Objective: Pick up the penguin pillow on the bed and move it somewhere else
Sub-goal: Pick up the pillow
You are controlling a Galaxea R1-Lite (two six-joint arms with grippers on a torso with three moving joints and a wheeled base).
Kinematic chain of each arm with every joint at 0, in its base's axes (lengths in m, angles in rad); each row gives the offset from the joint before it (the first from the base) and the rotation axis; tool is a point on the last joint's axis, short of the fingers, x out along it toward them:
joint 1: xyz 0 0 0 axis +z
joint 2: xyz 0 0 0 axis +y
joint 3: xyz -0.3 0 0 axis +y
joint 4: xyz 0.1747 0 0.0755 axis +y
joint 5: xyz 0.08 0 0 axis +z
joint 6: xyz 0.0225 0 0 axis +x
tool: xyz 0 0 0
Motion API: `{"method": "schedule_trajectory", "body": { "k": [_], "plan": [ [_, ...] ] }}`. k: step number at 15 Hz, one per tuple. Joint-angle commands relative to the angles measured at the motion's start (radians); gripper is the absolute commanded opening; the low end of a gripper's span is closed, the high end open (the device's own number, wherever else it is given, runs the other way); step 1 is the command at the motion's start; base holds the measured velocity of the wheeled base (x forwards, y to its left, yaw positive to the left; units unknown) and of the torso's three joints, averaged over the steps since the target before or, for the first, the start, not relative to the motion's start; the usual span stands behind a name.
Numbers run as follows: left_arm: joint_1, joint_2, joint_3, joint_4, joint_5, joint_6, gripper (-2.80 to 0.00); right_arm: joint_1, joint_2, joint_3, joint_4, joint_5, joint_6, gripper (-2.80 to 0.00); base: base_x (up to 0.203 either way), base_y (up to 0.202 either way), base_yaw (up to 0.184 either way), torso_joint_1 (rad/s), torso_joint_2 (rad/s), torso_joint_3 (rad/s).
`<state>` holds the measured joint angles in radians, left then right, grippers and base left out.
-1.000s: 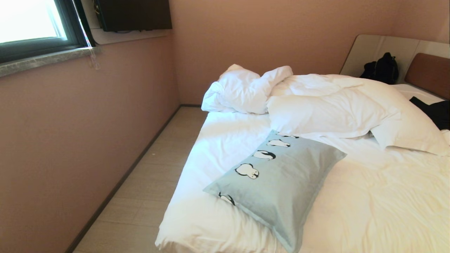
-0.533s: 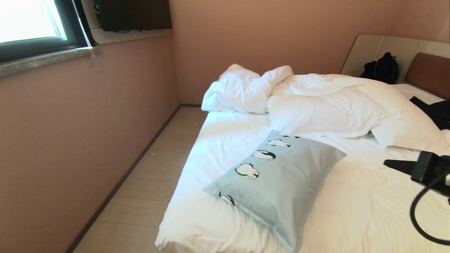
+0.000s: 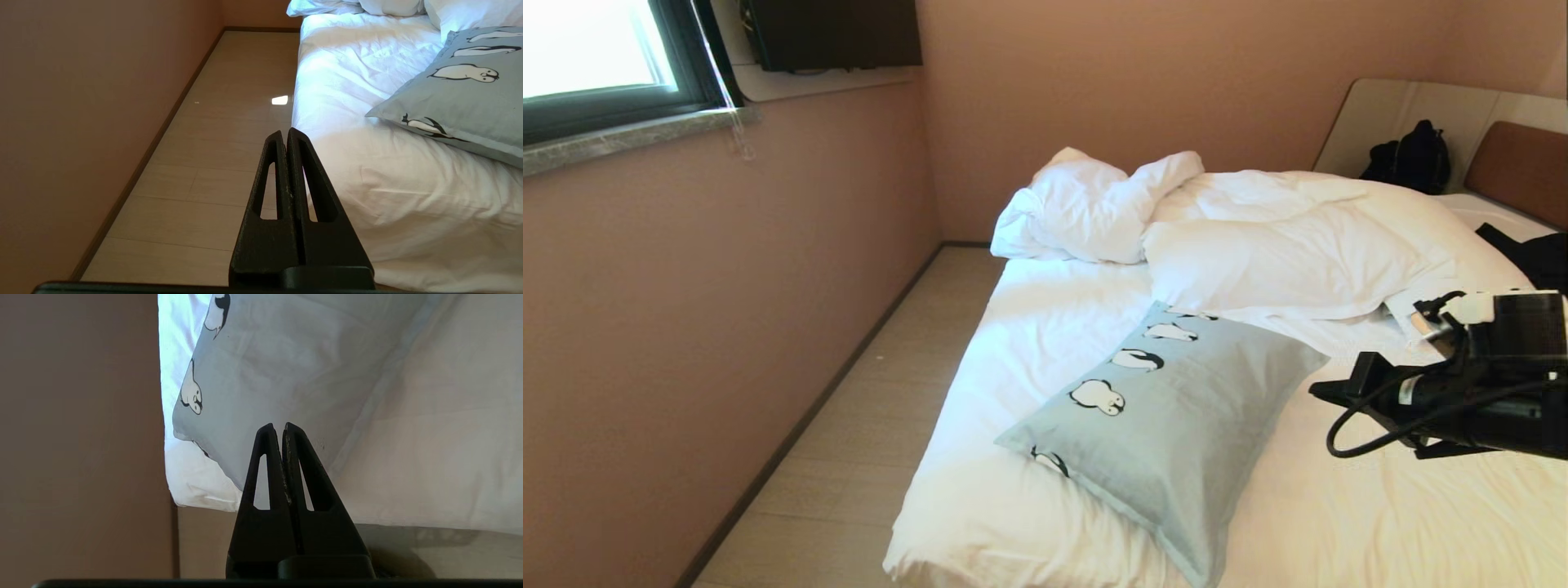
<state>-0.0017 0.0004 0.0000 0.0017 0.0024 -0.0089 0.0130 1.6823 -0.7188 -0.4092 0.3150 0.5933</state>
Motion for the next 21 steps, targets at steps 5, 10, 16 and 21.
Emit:
{"method": "schedule_trajectory", "body": {
  "k": [5,10,16,21],
  "plan": [
    [0.0,0.0,0.002,0.0,0.001,0.0,-2.8,0.002,0.253,-0.047,-0.158,0.034,0.009,-2.8,0.0,0.0,0.0,0.0,0.0,0.0],
    [0.0,0.0,0.002,0.0,0.001,0.0,-2.8,0.004,0.381,-0.103,-0.158,0.027,-0.046,0.0,0.0,0.0,0.0,0.0,0.0,0.0],
    [0.0,0.0,0.002,0.0,0.001,0.0,-2.8,0.043,0.452,-0.132,-0.156,-0.007,-0.103,0.0,0.0,0.0,0.0,0.0,0.0,0.0],
    [0.0,0.0,0.002,0.0,0.001,0.0,-2.8,0.088,0.505,-0.185,-0.151,-0.042,-0.135,0.0,0.0,0.0,0.0,0.0,0.0,0.0]
  ]
}}
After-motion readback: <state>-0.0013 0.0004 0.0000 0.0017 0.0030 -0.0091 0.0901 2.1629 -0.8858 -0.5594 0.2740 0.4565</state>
